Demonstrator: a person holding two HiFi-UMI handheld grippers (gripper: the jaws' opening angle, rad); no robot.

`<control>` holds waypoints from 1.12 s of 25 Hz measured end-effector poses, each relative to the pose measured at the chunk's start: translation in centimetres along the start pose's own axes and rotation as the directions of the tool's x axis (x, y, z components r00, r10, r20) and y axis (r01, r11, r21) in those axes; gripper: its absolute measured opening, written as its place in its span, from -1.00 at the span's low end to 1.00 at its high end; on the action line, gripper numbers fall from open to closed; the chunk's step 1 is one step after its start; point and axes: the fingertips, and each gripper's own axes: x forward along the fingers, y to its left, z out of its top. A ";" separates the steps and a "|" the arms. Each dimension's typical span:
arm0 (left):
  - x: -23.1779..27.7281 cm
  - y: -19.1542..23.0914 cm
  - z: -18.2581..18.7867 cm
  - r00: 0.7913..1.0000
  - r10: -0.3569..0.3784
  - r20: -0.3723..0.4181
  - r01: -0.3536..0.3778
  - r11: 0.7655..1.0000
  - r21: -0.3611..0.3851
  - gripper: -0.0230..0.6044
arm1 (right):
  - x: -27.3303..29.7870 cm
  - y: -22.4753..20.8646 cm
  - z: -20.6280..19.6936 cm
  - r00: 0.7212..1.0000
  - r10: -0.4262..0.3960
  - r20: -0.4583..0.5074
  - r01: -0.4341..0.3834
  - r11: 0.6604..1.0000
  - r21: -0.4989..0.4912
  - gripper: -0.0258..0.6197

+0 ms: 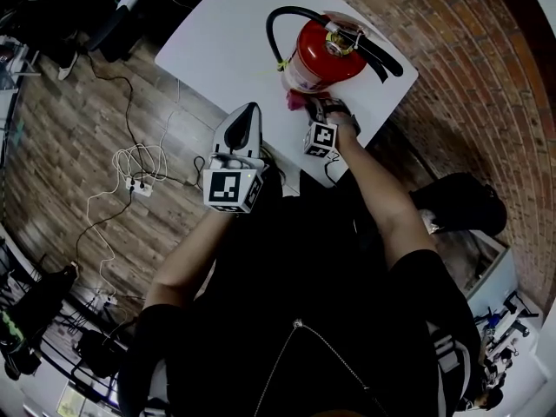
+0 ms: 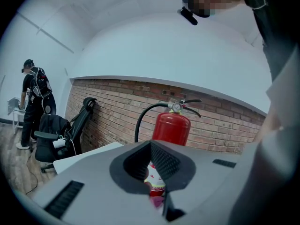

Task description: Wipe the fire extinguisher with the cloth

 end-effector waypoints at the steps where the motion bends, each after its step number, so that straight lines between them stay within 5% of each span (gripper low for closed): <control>1: 0.0 -0.1 0.1 1.000 -0.004 0.003 0.004 1.000 0.002 -0.90 | -0.4 -0.3 0.1 1.000 -0.014 0.004 0.014 1.000 0.003 -0.71; 28: 0.4 -3.3 2.8 0.993 -0.094 0.072 0.094 0.996 0.008 -0.90 | -11.9 -7.3 4.2 0.968 -0.234 0.095 0.238 0.971 -0.036 -0.71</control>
